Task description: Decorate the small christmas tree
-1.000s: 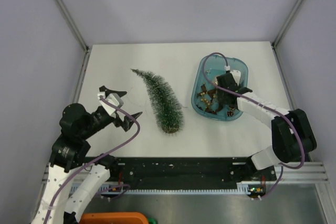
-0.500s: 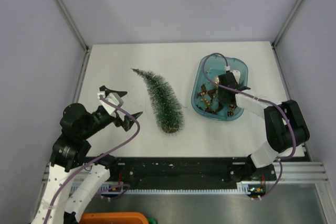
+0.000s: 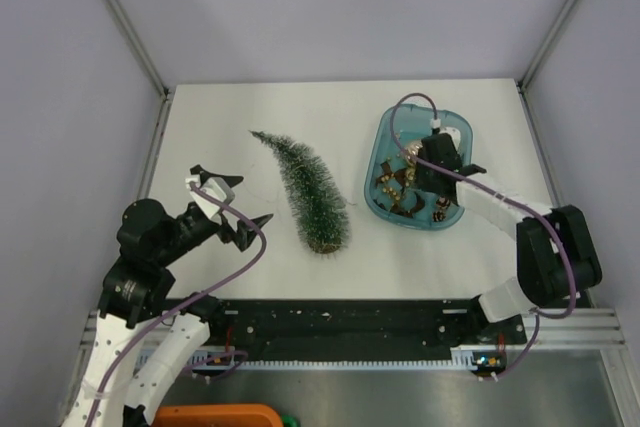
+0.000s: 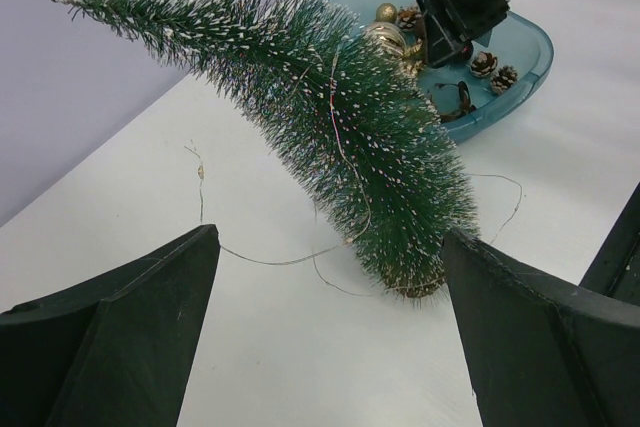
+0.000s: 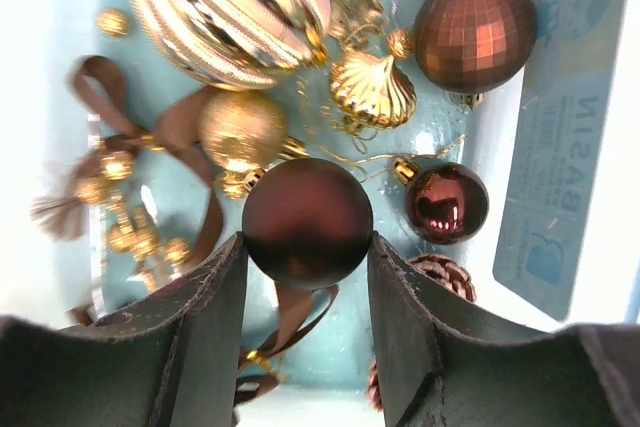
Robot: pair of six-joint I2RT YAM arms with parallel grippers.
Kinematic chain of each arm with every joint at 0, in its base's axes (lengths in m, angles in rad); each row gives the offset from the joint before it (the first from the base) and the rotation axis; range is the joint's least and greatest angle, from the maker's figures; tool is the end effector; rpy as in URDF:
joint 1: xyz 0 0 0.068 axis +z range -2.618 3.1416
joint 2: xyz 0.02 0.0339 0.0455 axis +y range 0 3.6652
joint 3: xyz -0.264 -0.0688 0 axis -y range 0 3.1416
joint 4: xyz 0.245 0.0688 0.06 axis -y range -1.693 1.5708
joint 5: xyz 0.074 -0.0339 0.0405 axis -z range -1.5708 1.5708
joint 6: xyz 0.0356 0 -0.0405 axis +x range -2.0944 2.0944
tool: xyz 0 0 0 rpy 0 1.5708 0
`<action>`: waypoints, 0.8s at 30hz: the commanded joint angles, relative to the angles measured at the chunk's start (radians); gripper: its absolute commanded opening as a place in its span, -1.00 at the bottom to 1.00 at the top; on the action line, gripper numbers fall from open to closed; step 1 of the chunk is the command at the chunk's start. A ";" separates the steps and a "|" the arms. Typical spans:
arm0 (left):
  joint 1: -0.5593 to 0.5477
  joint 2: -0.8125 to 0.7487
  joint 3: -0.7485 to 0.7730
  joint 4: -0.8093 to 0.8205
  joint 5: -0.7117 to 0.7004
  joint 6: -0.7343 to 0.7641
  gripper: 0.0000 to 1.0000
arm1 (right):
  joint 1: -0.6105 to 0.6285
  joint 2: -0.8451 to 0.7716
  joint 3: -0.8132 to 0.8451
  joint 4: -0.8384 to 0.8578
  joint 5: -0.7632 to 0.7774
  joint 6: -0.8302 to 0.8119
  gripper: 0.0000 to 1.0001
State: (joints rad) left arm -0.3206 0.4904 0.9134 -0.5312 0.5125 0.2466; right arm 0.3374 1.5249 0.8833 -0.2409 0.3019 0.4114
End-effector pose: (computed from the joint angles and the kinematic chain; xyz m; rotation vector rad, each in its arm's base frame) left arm 0.0802 -0.0450 0.3818 0.8307 1.4695 -0.4848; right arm 0.2948 0.0922 0.1953 0.2192 2.3901 -0.0252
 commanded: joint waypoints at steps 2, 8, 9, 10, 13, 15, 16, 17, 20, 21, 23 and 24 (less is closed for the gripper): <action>0.011 -0.018 -0.018 0.069 0.008 -0.046 0.97 | 0.006 -0.242 0.029 -0.037 -0.111 0.013 -0.46; 0.017 -0.026 -0.025 0.082 -0.017 -0.098 0.98 | 0.008 -0.463 0.069 -0.112 -0.350 0.043 -0.48; 0.018 -0.029 -0.031 0.083 -0.020 -0.113 0.97 | 0.009 -0.485 0.075 -0.116 -0.401 0.046 -0.47; 0.020 -0.030 -0.034 0.086 -0.020 -0.127 0.97 | 0.008 -0.509 0.078 -0.117 -0.455 0.049 -0.48; 0.022 -0.038 -0.045 0.086 -0.016 -0.165 0.97 | 0.008 -0.560 0.086 -0.094 -0.607 0.059 -0.51; 0.023 -0.041 -0.050 0.086 -0.006 -0.179 0.97 | 0.008 -0.580 0.094 -0.084 -0.690 0.063 -0.51; 0.025 -0.045 -0.050 0.086 0.000 -0.185 0.97 | 0.008 -0.591 0.098 -0.081 -0.719 0.064 -0.52; 0.025 -0.047 -0.053 0.086 0.003 -0.193 0.98 | 0.009 -0.597 0.105 -0.074 -0.754 0.064 -0.52; 0.025 -0.046 -0.064 0.094 0.009 -0.225 0.97 | 0.020 -0.609 0.114 -0.055 -0.829 0.061 -0.52; 0.025 -0.044 -0.068 0.099 0.014 -0.234 0.97 | 0.031 -0.609 0.114 -0.046 -0.840 0.058 -0.52; 0.025 -0.036 -0.076 0.112 0.023 -0.244 0.97 | 0.057 -0.603 0.117 -0.035 -0.853 0.046 -0.52; 0.025 -0.029 -0.076 0.120 0.024 -0.274 0.97 | 0.081 -0.602 0.118 -0.031 -0.848 0.038 -0.52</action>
State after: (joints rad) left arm -0.3027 0.4664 0.8501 -0.4866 0.5114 0.0463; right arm 0.3645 0.9386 0.9447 -0.3279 -0.4500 0.4648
